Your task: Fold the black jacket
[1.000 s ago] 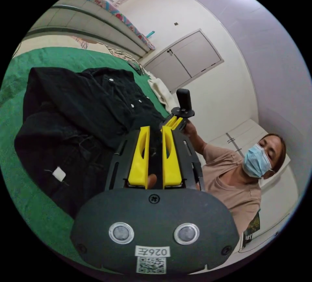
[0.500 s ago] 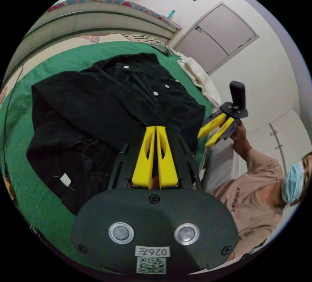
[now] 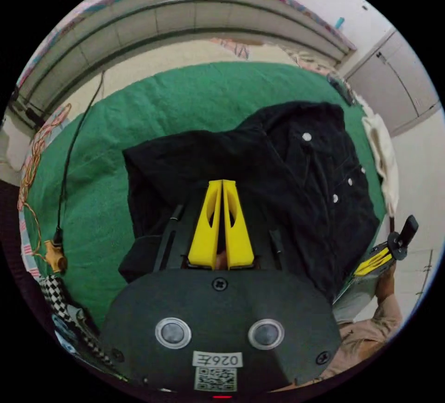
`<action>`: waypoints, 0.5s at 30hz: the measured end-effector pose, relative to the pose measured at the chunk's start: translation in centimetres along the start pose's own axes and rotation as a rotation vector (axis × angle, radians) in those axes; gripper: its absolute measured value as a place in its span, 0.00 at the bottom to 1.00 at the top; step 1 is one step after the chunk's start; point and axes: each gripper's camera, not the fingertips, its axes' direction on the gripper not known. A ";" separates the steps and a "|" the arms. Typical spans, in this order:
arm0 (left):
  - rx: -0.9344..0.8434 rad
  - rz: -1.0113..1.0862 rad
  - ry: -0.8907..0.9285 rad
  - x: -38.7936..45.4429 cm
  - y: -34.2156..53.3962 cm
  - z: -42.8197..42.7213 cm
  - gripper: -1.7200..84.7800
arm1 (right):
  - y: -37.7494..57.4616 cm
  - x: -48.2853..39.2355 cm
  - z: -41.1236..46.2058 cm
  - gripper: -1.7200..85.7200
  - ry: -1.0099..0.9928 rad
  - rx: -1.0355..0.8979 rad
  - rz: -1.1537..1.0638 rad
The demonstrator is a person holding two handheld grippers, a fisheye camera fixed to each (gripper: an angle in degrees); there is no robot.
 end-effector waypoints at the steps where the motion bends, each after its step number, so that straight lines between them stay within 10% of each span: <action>1: 0.143 0.035 0.088 0.5 1.3 -2.1 0.01 | 1.6 0.1 -2.7 0.01 0.074 0.091 0.020; 7: 0.329 0.282 0.571 7.4 2.8 -5.2 0.01 | 9.1 1.4 -12.9 0.01 0.458 0.307 0.252; 15: 0.285 0.449 0.763 19.5 -0.8 -0.7 0.01 | 11.9 3.5 -16.9 0.02 0.535 0.336 0.306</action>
